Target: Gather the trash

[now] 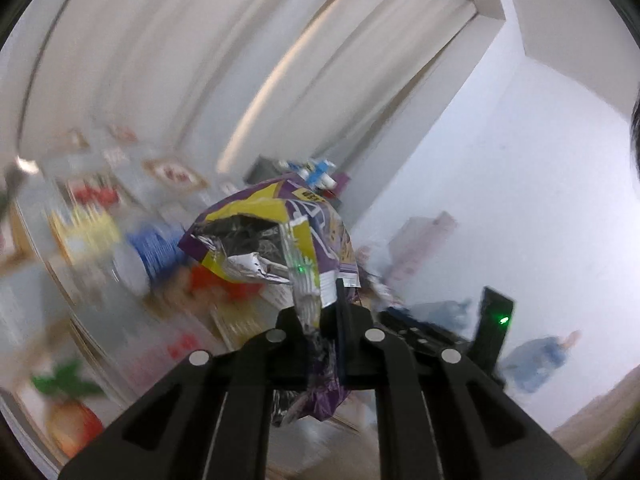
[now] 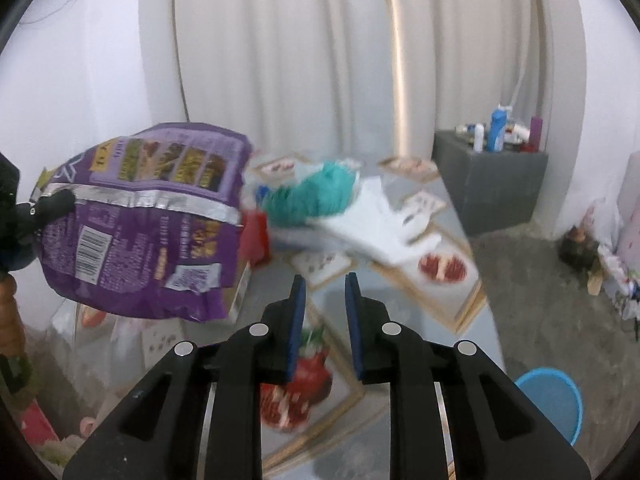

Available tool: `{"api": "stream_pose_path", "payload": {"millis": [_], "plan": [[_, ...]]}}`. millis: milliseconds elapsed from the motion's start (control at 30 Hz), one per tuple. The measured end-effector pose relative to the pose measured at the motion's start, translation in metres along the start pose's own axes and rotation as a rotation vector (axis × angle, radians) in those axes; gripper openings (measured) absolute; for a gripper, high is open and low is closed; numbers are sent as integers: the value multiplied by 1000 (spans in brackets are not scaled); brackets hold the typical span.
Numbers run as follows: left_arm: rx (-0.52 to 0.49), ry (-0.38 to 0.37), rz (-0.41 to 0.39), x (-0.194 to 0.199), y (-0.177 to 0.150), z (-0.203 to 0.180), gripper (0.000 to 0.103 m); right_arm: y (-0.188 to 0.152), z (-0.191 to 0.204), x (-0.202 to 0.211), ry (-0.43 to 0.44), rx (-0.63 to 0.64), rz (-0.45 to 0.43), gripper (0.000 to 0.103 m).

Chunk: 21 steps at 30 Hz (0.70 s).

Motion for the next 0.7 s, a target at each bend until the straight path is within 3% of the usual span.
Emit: {"api": "stream_pose_path", "payload": {"millis": [100,200,267,367,633,700], "plan": [[-109,119,-4,-9,17,3,7,24,-1,-14,27,-23,-23,30],[-191,187,-24,-21,34,5,7,42,0,-29,62,-58,-27,40],[-252,236,-32,-30,42,4,7,53,3,-47,88,-81,-11,48],[-361,341,-31,-53,50,8,7,64,6,-75,107,-127,18,51],[-421,386,2,-97,45,23,7,73,16,-134,43,-117,75,53],[-403,379,11,-101,43,30,7,71,17,-140,35,-114,95,49]]}}
Point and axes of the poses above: each gripper's, at about its wrist camera, not at the fingertips, and x roughly against the way its jaws point, z to its left, y to its top, the point moved 6 cm from there along -x, roughly the way its jaws point, and after that the axes turned 11 degrees about -x, right-handed, at the moved point
